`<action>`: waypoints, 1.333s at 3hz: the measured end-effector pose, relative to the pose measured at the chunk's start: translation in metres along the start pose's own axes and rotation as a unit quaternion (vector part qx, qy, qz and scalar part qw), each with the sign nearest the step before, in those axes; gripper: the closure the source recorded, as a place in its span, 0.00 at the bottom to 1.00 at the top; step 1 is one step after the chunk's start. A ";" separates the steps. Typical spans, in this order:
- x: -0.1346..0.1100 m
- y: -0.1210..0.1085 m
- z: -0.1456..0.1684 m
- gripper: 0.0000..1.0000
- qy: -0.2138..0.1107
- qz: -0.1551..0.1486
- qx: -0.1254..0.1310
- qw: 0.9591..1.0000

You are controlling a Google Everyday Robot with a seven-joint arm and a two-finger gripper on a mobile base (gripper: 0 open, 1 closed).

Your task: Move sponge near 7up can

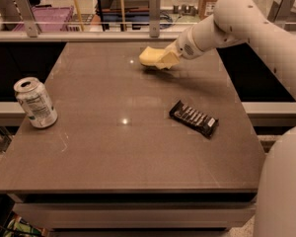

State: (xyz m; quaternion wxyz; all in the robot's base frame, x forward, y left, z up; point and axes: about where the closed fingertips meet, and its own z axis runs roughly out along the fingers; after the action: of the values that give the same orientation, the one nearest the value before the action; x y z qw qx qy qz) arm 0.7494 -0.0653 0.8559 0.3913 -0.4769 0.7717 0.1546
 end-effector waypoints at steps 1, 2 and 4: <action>-0.002 0.003 -0.001 1.00 -0.001 -0.005 -0.009 1.000; -0.012 0.017 -0.018 1.00 0.005 -0.023 -0.021 1.000; -0.031 0.051 -0.052 1.00 0.014 -0.062 -0.036 0.997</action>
Offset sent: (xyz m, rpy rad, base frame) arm -0.0456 0.0014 0.0499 -0.0502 -0.0068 0.1065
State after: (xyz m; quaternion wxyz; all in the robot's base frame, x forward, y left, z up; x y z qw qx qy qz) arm 0.6891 -0.0527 0.9056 0.3722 -0.5397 0.7398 0.1512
